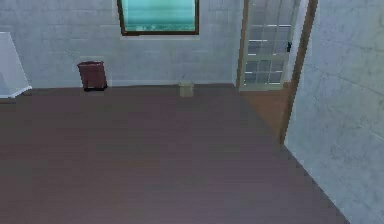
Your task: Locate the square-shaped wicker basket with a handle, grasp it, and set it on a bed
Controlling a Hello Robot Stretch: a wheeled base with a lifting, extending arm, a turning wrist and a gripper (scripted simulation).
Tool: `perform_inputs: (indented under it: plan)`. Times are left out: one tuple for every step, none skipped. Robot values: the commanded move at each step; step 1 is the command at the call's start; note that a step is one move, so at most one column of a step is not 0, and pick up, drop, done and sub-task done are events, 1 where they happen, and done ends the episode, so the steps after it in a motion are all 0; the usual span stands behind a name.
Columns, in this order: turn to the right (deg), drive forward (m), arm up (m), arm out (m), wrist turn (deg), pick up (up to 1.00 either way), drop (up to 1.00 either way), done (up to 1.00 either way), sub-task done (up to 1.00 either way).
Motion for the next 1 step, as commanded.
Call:
perform_inputs:
  plan:
    - [0.0, 1.0, 0.0, 0.0, 0.0, 0.0, 0.0, 0.0, 0.0]
